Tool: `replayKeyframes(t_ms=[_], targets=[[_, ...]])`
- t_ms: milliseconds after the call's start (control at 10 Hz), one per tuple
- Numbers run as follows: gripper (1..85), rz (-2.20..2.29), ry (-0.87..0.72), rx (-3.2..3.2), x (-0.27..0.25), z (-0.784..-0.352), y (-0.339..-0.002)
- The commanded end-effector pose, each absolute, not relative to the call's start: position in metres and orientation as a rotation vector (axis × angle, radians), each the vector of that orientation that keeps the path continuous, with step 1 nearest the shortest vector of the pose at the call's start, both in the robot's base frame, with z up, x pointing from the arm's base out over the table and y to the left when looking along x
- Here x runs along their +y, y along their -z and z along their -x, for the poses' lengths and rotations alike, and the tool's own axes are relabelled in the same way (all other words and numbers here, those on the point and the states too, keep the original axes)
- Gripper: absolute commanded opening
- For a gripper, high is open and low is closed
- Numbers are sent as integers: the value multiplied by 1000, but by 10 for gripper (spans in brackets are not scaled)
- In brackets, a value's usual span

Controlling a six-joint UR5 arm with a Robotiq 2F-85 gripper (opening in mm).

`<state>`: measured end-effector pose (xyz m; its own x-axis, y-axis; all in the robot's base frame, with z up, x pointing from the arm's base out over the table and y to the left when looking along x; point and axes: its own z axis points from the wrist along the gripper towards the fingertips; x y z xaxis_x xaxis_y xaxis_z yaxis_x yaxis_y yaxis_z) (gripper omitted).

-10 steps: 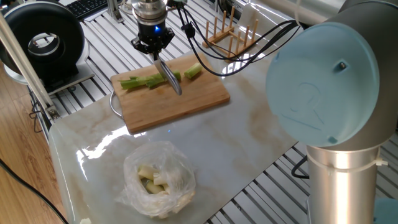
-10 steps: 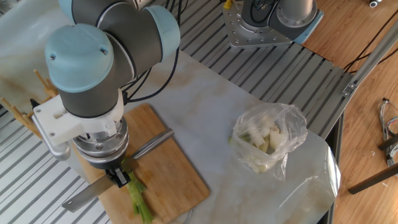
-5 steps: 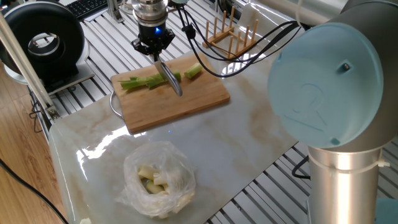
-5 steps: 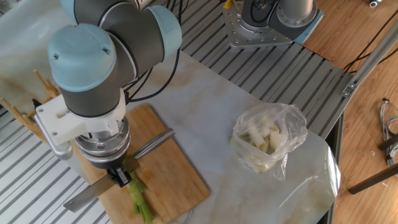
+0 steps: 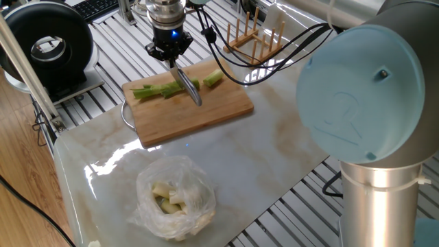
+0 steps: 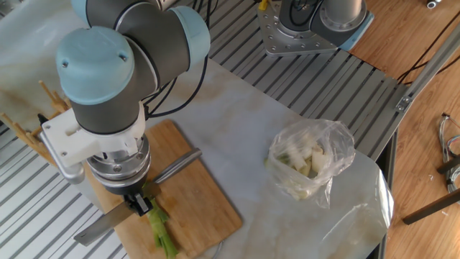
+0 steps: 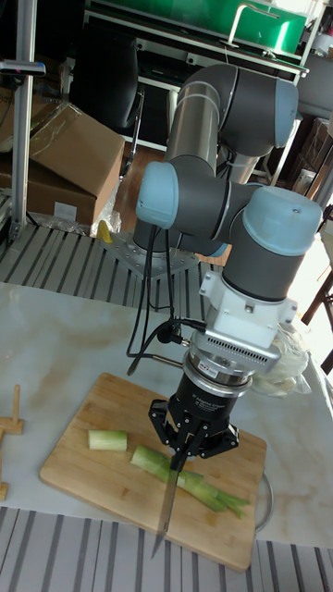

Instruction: Chop the scallions

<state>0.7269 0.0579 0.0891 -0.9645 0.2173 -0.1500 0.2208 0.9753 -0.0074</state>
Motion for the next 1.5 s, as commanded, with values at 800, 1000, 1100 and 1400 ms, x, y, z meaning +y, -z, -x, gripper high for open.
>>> replayKeyframes(t_ms=[800,1000,1100,1400], targets=[[10,-377,27,2967,60,-731,-92],[10,-386,26,2962,60,-733,-87],[10,-390,25,2960,61,-734,-84],[10,-385,43,2964,58,-730,-82]])
